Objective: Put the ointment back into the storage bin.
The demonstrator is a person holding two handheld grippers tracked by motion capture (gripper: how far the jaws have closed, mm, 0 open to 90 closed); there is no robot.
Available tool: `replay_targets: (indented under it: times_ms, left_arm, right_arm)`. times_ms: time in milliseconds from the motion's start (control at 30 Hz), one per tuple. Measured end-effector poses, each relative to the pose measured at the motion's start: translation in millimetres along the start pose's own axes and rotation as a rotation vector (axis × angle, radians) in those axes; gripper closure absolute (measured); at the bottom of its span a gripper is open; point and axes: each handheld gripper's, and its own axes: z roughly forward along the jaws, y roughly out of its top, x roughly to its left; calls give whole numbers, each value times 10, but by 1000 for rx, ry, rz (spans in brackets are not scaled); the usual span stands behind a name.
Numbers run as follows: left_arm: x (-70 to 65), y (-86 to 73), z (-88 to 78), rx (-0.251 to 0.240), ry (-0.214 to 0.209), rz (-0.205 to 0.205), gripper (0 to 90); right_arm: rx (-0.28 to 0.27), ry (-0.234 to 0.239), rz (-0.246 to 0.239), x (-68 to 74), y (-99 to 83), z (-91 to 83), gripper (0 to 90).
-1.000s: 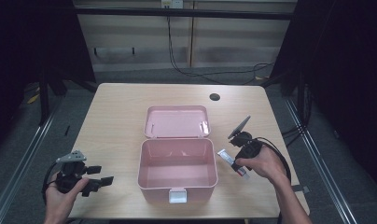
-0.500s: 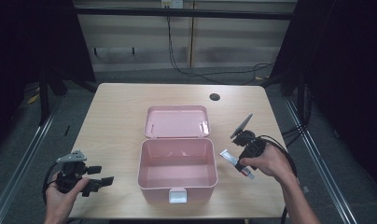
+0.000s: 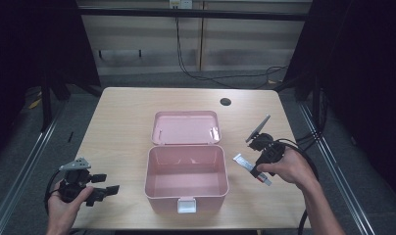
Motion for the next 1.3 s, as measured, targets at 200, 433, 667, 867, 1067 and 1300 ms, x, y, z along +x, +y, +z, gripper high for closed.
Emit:
replay_targets:
  times_ms: [200,433,667,867,1067,1300]
  left_arm:
    - [-2,-2,-2,-2,1,0,227]
    - [0,-1,-1,-2,1,0,227]
    - [0,-2,-2,-2,3,1,226]
    - [1,-1,-2,-1,-1,1,227]
    - [-3,-1,-3,-2,-1,1,227]
    - [-2,-1,-3,-2,0,1,227]
  right_arm:
    - [4,-3,-16,12,-5,-84,714]
    - [0,-4,-47,43,-22,-168,715]
    - [-4,-13,-87,71,-33,-261,715]
    - [-14,-5,-108,81,-44,-357,715]
    - [-18,-7,-149,138,-45,-494,715]
    - [-33,-9,-193,205,-9,-584,714]
